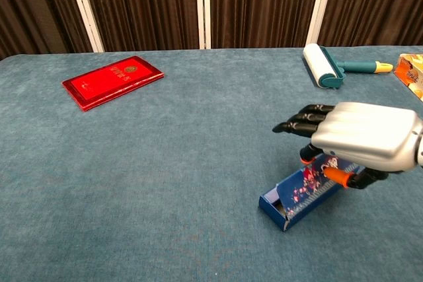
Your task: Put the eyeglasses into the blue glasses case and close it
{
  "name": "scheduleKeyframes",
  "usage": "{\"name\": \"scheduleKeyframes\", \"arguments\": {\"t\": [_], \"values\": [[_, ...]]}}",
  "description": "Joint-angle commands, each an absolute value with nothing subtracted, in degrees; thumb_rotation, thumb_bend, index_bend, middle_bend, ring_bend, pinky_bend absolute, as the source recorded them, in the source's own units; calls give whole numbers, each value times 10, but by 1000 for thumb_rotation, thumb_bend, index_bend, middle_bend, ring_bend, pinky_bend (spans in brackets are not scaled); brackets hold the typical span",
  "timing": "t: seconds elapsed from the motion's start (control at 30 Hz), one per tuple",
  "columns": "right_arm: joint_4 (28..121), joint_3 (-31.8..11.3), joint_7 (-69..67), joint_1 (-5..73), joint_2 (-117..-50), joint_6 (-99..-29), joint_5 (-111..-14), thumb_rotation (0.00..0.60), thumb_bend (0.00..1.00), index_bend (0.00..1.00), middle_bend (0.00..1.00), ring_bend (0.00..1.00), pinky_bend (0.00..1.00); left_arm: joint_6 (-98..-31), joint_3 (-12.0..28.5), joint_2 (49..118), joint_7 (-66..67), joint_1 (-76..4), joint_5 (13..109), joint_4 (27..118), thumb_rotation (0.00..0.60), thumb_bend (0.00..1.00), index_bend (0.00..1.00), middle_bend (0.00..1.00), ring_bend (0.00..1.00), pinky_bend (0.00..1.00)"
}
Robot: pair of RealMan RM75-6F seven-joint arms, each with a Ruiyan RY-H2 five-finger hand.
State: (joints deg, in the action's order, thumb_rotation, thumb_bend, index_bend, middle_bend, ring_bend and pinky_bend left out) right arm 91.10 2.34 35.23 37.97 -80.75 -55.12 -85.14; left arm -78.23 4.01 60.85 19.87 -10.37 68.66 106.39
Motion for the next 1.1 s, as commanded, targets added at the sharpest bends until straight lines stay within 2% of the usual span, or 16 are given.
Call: {"name": "scheduleKeyframes", "arguments": {"t": [0.03,0.13,0.2,0.3,0.43,0.67,1.1], "values": [[915,17,357,376,-812,-559,-846,600,351,155,0,0,0,-782,40,608,198,-104,687,1064,600,0,0,0,0,0],[914,12,356,370,-820,-575,-851,600,184,19,0,0,0,-781,40,609,198,-104,686,1063,600,0,0,0,0,0],[911,7,345,363,-827,-599,-863,600,78,0,0,0,0,-781,40,609,199,-104,685,1062,600,0,0,0,0,0],[903,5,323,355,-834,-626,-883,600,16,0,0,0,0,-781,40,610,200,-105,685,1062,600,0,0,0,0,0],[922,8,296,354,-809,-624,-890,600,14,0,0,0,0,-781,39,611,201,-105,684,1062,600,0,0,0,0,0],[955,32,264,389,-745,-519,-880,600,16,0,0,0,0,-781,38,613,206,-105,684,1062,600,0,0,0,0,0],[908,13,317,419,-808,-450,-817,600,23,3,2,0,0,-781,40,613,205,-106,680,1060,600,0,0,0,0,0]]}}
